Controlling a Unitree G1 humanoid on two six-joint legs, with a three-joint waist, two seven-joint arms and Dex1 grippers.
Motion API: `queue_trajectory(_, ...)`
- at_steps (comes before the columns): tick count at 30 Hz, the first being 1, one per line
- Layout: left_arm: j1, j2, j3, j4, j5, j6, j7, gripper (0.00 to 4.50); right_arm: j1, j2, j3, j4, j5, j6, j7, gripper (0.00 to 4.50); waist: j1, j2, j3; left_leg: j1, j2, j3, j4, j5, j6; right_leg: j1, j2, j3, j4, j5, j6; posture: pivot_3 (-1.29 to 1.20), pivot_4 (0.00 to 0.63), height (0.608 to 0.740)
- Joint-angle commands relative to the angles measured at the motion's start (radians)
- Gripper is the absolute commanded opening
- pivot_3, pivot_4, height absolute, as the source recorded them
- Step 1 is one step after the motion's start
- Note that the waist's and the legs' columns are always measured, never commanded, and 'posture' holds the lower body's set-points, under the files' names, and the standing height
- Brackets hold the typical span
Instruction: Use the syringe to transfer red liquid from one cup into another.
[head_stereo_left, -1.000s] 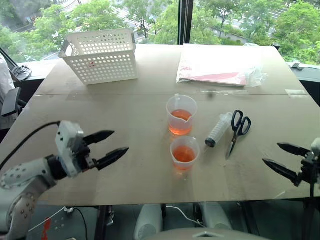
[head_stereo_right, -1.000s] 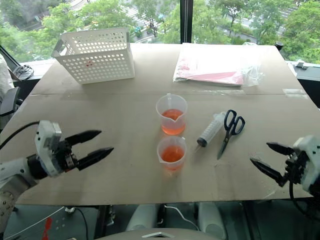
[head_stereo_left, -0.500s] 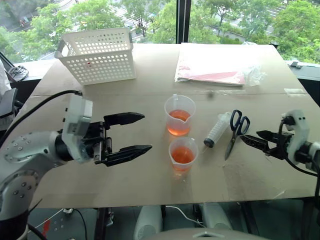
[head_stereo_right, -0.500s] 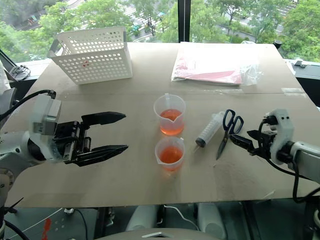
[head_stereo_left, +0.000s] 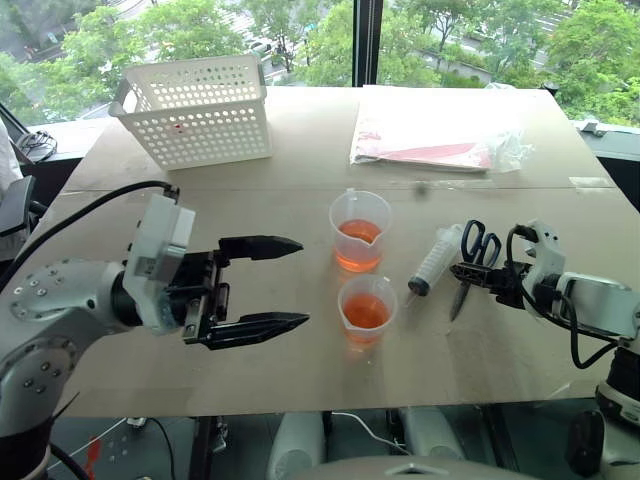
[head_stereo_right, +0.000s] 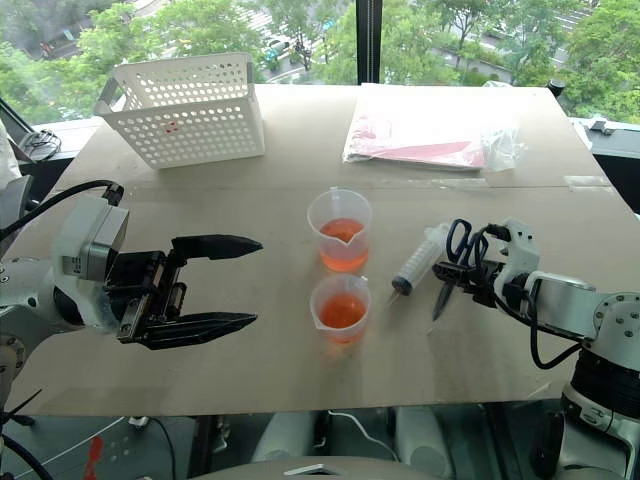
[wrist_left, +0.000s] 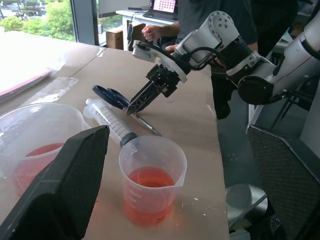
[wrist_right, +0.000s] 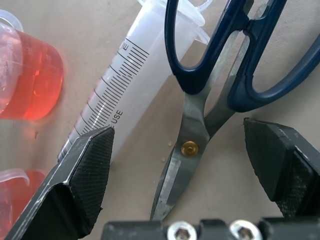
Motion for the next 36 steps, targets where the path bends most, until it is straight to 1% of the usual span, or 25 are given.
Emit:
queue_trajectory(1,0.046,0.01,0.061,-0.02,-0.007,-0.014,-0.028,4.5,0.006,-0.008,0.032,0.005,0.11,-0.062,-0.106,4.44,-0.001,0.0,0.0,0.0,0.0,0.0,0.0,0.0,0.0,0.0,0.0,0.0,0.0,0.0,0.0,0.0,0.15,0.74)
queue_trajectory(4,0.14,-0.01,0.114,-0.015,0.027,-0.055,-0.097,4.5,0.025,-0.018,0.075,0.014,0.152,-0.116,-0.186,4.44,-0.008,0.0,0.0,0.001,0.0,0.0,0.0,0.0,0.0,0.0,0.0,0.001,0.0,0.0,0.0,0.0,0.15,0.74)
queue_trajectory(8,0.183,-0.014,0.141,-0.018,0.027,-0.076,-0.121,4.5,0.051,-0.049,0.142,0.023,0.225,-0.205,-0.276,4.44,-0.005,-0.001,-0.001,0.001,0.001,0.0,-0.001,0.0,0.0,0.0,0.0,0.0,-0.001,0.0,0.0,0.0,0.15,0.74)
queue_trajectory(9,0.19,-0.014,0.149,-0.018,0.024,-0.078,-0.127,4.5,0.055,-0.055,0.158,0.028,0.235,-0.223,-0.293,4.05,-0.004,-0.001,-0.001,0.001,0.001,0.0,-0.001,0.0,0.0,0.0,0.0,0.0,-0.001,0.0,0.0,0.0,0.15,0.74)
queue_trajectory(10,0.197,-0.014,0.156,-0.018,0.024,-0.081,-0.133,4.5,0.059,-0.064,0.175,0.032,0.245,-0.238,-0.304,3.9,-0.004,-0.001,-0.001,0.001,0.001,0.0,0.0,0.0,0.0,0.0,0.0,0.0,-0.001,0.0,0.001,0.0,0.15,0.74)
queue_trajectory(11,0.203,-0.013,0.161,-0.017,0.025,-0.084,-0.139,4.5,0.064,-0.073,0.192,0.035,0.254,-0.253,-0.316,3.59,-0.003,-0.001,-0.001,0.001,0.001,-0.001,0.0,0.0,0.0,0.0,0.0,0.001,-0.001,-0.001,0.002,0.0,0.15,0.74)
queue_trajectory(13,0.206,-0.012,0.166,-0.01,0.03,-0.091,-0.142,4.5,0.071,-0.093,0.226,0.035,0.272,-0.278,-0.328,2.76,-0.003,-0.001,-0.001,0.001,0.001,-0.001,0.0,0.0,0.0,0.0,0.0,0.001,-0.001,-0.001,0.002,0.0,0.15,0.74)
queue_trajectory(16,0.204,-0.007,0.166,-0.006,0.031,-0.09,-0.136,4.5,0.079,-0.124,0.267,0.032,0.298,-0.315,-0.334,1.24,-0.003,-0.001,-0.001,0.001,0.002,-0.001,-0.001,0.0,0.0,0.0,0.0,0.001,-0.001,-0.001,0.001,0.0,0.15,0.74)
queue_trajectory(17,0.203,-0.004,0.164,-0.006,0.034,-0.087,-0.131,4.5,0.08,-0.134,0.282,0.031,0.305,-0.328,-0.336,0.8,-0.004,0.0,-0.001,0.001,0.002,-0.001,-0.001,0.0,0.0,0.0,0.0,0.001,-0.001,0.0,0.0,0.0,0.15,0.74)
queue_trajectory(18,0.203,0.002,0.161,-0.004,0.044,-0.083,-0.123,4.5,0.08,-0.144,0.296,0.03,0.309,-0.337,-0.333,0.48,-0.004,0.0,-0.001,0.001,0.002,-0.001,-0.001,0.0,0.0,0.0,0.0,0.002,-0.001,0.0,0.0,0.0,0.15,0.74)
queue_trajectory(19,0.202,0.009,0.159,0.003,0.045,-0.07,-0.112,4.5,0.077,-0.156,0.31,0.025,0.31,-0.344,-0.325,0.33,-0.003,0.0,-0.001,0.001,0.002,-0.002,-0.001,0.0,0.0,0.0,0.0,0.002,-0.001,0.0,0.0,0.0,0.15,0.74)
queue_trajectory(23,0.185,0.032,0.151,0.018,0.063,-0.044,-0.07,4.5,0.077,-0.202,0.347,0.004,0.324,-0.375,-0.297,0.27,0.006,-0.001,-0.001,0.0,0.003,-0.001,-0.001,0.0,0.0,0.0,-0.001,0.001,-0.002,-0.001,0.001,0.0,0.15,0.74)
queue_trajectory(26,0.16,0.056,0.137,0.025,0.05,-0.012,-0.045,4.5,0.081,-0.244,0.364,-0.018,0.315,-0.387,-0.268,0.27,0.006,-0.001,-0.001,0.0,0.003,-0.001,-0.001,0.0,0.0,0.0,-0.001,0.001,-0.003,-0.001,0.001,0.0,0.15,0.74)
queue_trajectory(30,0.117,0.052,0.126,0.039,0.037,0.002,-0.014,4.5,0.094,-0.296,0.369,-0.058,0.283,-0.411,-0.235,0.27,0.007,0.0,-0.001,-0.001,0.003,-0.001,-0.002,0.0,0.001,0.0,-0.001,0.001,-0.004,-0.001,0.001,0.0,0.15,0.74)
queue_trajectory(32,0.1,0.05,0.12,0.045,0.033,0.01,-0.004,4.5,0.109,-0.318,0.347,-0.08,0.279,-0.442,-0.231,0.27,0.009,0.0,-0.001,-0.001,0.003,-0.001,-0.002,0.0,0.001,0.0,-0.001,0.001,-0.005,0.0,0.0,0.0,0.15,0.74)
queue_trajectory(36,0.061,0.041,0.106,0.061,0.023,0.02,0.03,4.5,0.146,-0.416,0.281,-0.139,0.291,-0.475,-0.207,0.26,0.014,0.001,0.0,-0.002,0.002,-0.001,-0.002,-0.001,0.002,0.0,-0.002,0.002,-0.006,0.0,0.001,0.0,0.15,0.74)
